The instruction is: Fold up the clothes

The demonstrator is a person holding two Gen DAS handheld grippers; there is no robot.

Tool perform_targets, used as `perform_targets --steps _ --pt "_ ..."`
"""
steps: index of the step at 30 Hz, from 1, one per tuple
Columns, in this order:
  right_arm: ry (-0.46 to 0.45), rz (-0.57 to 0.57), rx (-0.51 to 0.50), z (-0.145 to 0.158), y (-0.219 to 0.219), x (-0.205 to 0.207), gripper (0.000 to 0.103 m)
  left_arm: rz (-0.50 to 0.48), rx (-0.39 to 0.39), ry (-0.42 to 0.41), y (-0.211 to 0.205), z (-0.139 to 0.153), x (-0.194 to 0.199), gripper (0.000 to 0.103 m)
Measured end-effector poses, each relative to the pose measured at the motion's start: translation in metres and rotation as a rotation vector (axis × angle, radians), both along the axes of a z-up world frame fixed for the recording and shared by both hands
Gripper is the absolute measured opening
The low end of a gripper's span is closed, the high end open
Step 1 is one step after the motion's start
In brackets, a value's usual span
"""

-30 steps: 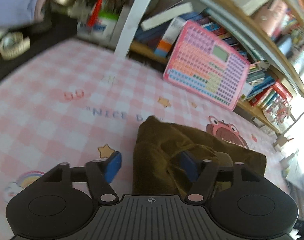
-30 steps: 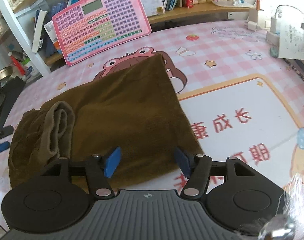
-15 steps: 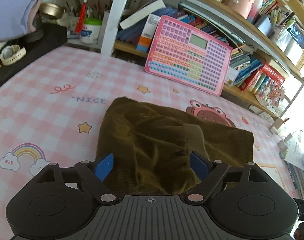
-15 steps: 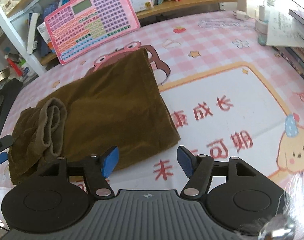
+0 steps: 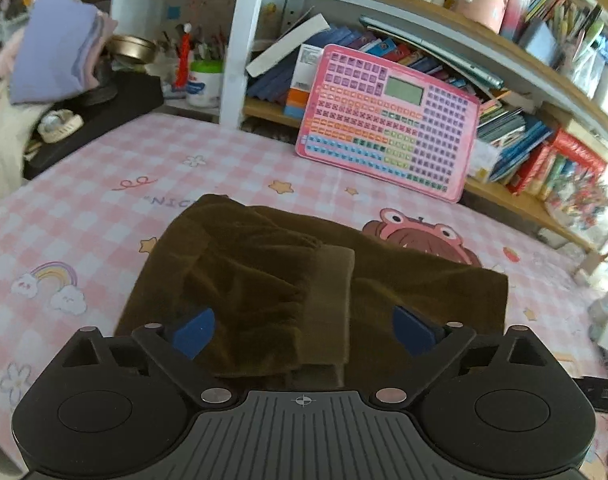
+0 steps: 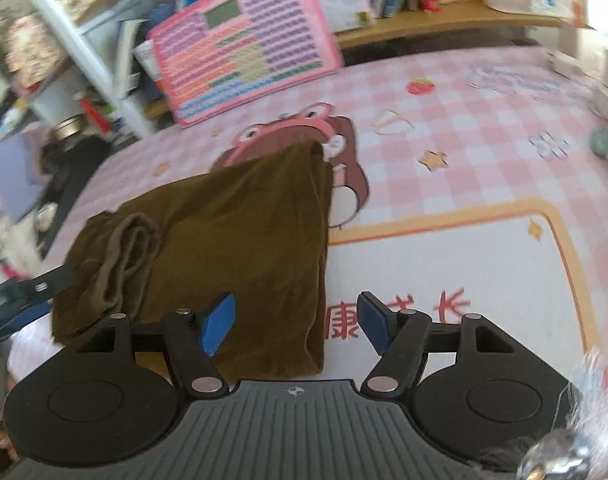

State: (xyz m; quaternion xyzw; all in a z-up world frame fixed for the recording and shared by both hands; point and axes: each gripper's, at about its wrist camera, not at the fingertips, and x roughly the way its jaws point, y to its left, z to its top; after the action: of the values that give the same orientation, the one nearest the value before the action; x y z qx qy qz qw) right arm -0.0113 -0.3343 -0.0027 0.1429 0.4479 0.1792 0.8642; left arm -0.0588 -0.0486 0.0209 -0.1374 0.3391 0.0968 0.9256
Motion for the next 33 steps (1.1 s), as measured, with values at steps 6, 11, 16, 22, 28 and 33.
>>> perform_targets --steps 6,11,16,22,28,33 --pt "0.04 0.134 0.051 -0.007 -0.028 0.008 0.067 0.074 0.02 0.027 -0.049 -0.001 -0.013 0.099" --pt "0.114 0.181 0.11 -0.017 -0.043 0.016 0.067 0.105 0.066 0.082 -0.077 -0.003 -0.027 0.101" --pt "0.186 0.216 0.165 -0.026 -0.048 0.021 0.067 0.148 0.093 0.105 -0.092 -0.001 -0.039 0.102" --pt "0.321 0.217 0.282 -0.039 -0.053 0.032 0.066 0.057 0.178 0.085 -0.114 0.001 -0.046 0.102" --pt "0.445 0.147 0.374 -0.05 -0.05 0.05 0.052 -0.142 0.271 0.106 -0.145 -0.001 -0.036 0.102" --pt "0.486 0.129 0.359 -0.055 -0.041 0.062 0.017 -0.307 0.364 0.167 -0.173 -0.016 -0.019 0.101"
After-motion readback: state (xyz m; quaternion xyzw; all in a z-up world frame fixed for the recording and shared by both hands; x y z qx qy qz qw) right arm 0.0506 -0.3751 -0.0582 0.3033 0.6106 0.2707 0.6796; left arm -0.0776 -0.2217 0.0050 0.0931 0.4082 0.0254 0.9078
